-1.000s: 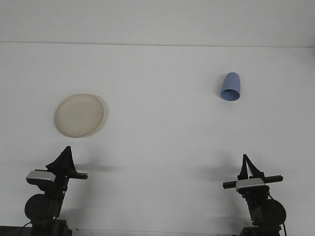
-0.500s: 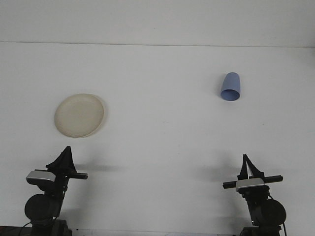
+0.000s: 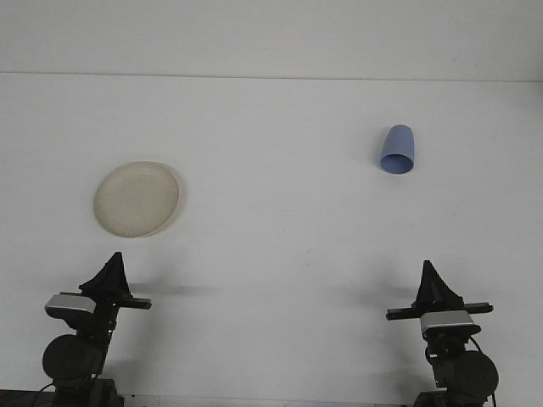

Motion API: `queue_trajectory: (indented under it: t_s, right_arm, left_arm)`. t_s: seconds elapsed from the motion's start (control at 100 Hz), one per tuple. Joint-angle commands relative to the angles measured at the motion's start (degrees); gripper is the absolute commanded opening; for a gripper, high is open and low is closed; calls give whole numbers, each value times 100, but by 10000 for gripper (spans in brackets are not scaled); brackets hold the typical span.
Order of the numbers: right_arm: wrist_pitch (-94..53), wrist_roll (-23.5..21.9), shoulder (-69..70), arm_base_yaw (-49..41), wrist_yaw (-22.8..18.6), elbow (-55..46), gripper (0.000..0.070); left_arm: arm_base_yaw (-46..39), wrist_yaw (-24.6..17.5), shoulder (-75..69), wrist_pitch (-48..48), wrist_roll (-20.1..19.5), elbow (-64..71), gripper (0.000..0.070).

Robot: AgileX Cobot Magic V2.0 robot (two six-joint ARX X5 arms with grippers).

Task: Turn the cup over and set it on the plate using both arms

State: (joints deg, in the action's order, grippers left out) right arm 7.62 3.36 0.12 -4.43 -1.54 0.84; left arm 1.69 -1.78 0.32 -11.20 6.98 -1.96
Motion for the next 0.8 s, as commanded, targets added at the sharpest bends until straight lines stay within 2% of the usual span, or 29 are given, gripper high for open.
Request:
queue_trajectory:
  t_s: [0.0, 0.12, 0.26, 0.35, 0.55, 0.66, 0.69, 0.72, 0.79]
  right_arm:
    - [240, -254, -7, -7, 4, -11, 0]
    - [339, -363, -7, -7, 11, -11, 0]
    - [424, -1405, -7, -7, 72, 9, 0]
    - [186, -1711, 4, -4, 199, 223, 0]
    - [-966, -1650, 1064, -4, 352, 1484, 0]
    - [-1113, -1349, 2166, -4, 417, 2186, 1]
    - [-1106, -1237, 2470, -4, 413, 2339, 32]
    - [-1104, -1132, 2756, -4, 411, 2483, 106]
    - [-1029, -914, 3423, -4, 413, 2750, 367]
  left_arm:
    - [9, -7, -7, -85, 15, 103, 14]
    - [9, -7, -7, -85, 15, 103, 14]
    - [9, -7, -7, -85, 15, 103, 14]
    - [9, -7, -7, -85, 15, 103, 15]
    - [9, -7, -7, -87, 15, 103, 14]
    - [9, -7, -7, -85, 15, 103, 14]
    - [9, -7, -7, -85, 15, 103, 14]
    - [9, -7, -7, -85, 15, 103, 14]
    - [9, -7, -7, -85, 15, 103, 14]
